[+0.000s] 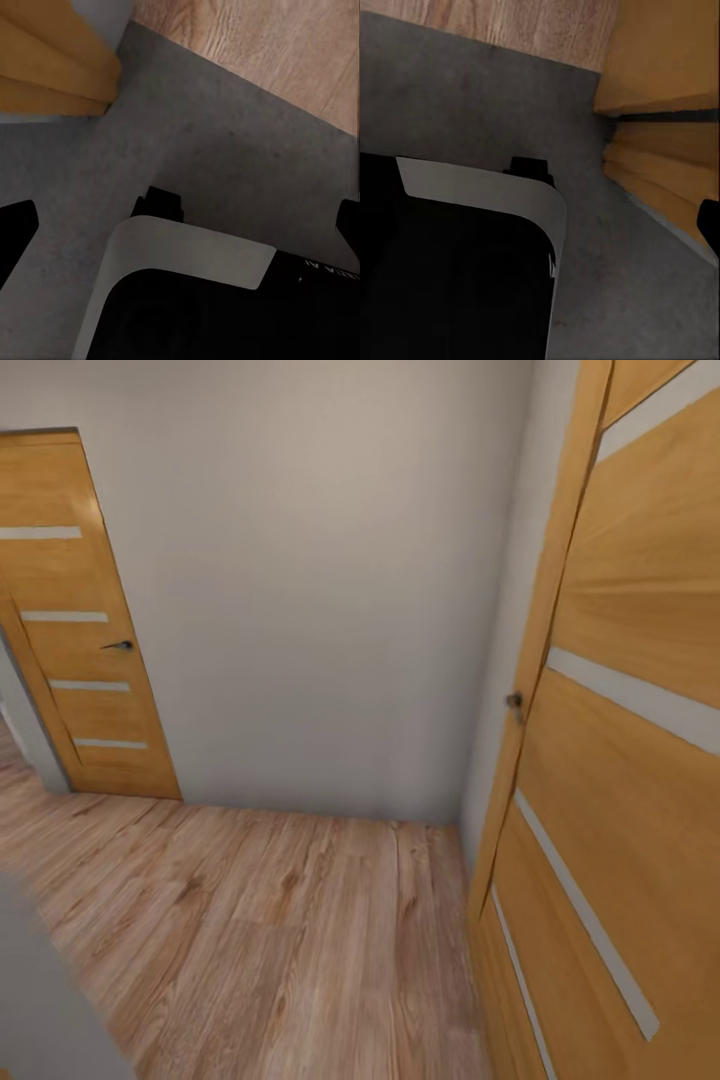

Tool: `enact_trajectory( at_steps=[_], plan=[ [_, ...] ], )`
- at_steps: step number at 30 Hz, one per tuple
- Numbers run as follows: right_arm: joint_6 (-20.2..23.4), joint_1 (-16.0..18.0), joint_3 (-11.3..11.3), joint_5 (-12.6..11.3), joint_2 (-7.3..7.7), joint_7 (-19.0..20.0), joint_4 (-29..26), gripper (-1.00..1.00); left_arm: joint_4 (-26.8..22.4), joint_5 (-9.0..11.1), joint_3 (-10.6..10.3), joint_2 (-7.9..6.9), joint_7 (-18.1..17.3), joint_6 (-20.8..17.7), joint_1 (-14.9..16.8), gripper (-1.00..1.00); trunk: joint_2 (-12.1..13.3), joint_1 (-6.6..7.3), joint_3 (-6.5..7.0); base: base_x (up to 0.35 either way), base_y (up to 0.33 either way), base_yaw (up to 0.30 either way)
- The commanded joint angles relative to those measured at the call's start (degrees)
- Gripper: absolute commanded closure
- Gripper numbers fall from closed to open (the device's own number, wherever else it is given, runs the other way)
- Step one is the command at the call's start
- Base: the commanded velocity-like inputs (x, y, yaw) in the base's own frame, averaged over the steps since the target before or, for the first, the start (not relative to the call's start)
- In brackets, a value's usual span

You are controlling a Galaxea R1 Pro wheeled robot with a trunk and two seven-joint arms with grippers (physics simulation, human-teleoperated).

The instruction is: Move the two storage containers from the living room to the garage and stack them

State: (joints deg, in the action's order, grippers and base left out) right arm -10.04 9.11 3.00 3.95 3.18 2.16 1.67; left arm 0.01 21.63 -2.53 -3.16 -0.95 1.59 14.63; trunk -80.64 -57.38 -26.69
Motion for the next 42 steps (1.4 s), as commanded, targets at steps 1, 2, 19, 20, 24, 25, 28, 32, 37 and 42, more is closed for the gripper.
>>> enact_trajectory(
  at_steps=[1, 2, 19, 20, 24, 25, 28, 32, 37, 42],
  plan=[
    [-0.3, 0.1, 0.3, 0.3, 0.02, 0.0, 0.2, -1.0, 0.1, 0.4, -0.3, 0.0, -0.1, 0.2, 0.1, -1.0, 0.0, -0.03, -0.06, 0.306, -0.116, 0.268],
    [-0.3, 0.1, 0.3, 0.3, 0.04, 0.0, 0.2, -1.0, 0.1, 0.4, -0.3, 0.0, -0.1, 0.2, 0.1, -1.0, 0.0, -0.03, -0.06, 0.306, -0.117, 0.268],
    [-0.3, 0.0, 0.4, 0.9, 0.02, 0.2, 0.2, -1.0, 0.0, 0.4, -0.3, 0.0, 0.0, 0.3, 0.1, -1.0, 0.0, -0.03, -0.06, 0.119, -0.06, 0.049],
    [-0.3, 0.0, 0.4, 0.9, 0.01, 0.2, 0.2, -1.0, 0.0, 0.4, -0.3, 0.0, 0.0, 0.3, 0.1, -1.0, 0.0, -0.03, -0.06, 0.001, -0.001, 0.0],
    [-0.3, 0.0, 0.4, 1.0, 0.06, 0.4, 0.2, -1.0, 0.0, 0.4, -0.3, 0.0, 0.0, 0.3, 0.1, -1.0, 0.0, -0.03, -0.06, 0.0, 0.0, 0.0],
    [-0.3, 0.0, 0.4, 1.0, 0.07, 0.4, 0.2, -1.0, 0.0, 0.4, -0.3, 0.0, 0.0, 0.3, 0.1, -1.0, 0.0, -0.03, -0.06, 0.0, 0.0, 0.0],
    [-0.3, 0.0, 0.4, 1.0, 0.13, 0.5, 0.2, -1.0, 0.0, 0.4, -0.3, 0.0, 0.0, 0.3, 0.1, -1.0, 0.0, -0.03, -0.06, 0.0, 0.0, 0.0],
    [-0.3, 0.0, 0.4, 1.0, 0.16, 0.5, 0.2, -1.0, 0.0, 0.4, -0.3, 0.0, 0.0, 0.3, 0.1, -1.0, 0.0, -0.03, -0.06, 0.0, 0.0, 0.0],
    [-0.3, 0.1, 0.4, 1.0, 0.16, 0.5, 0.2, -1.0, 0.0, 0.4, -0.3, 0.13, 0.0, 0.3, 0.1, -1.0, 0.0, -0.03, -0.06, 0.0, 0.074, 0.0],
    [-0.3, 0.0, 0.4, 1.0, 0.16, 0.5, 0.2, -1.0, 0.0, 0.4, -0.3, 0.25, 0.1, 0.3, 0.1, -1.0, 0.0, -0.03, -0.06, 0.0, 0.158, 0.0]
  ],
)
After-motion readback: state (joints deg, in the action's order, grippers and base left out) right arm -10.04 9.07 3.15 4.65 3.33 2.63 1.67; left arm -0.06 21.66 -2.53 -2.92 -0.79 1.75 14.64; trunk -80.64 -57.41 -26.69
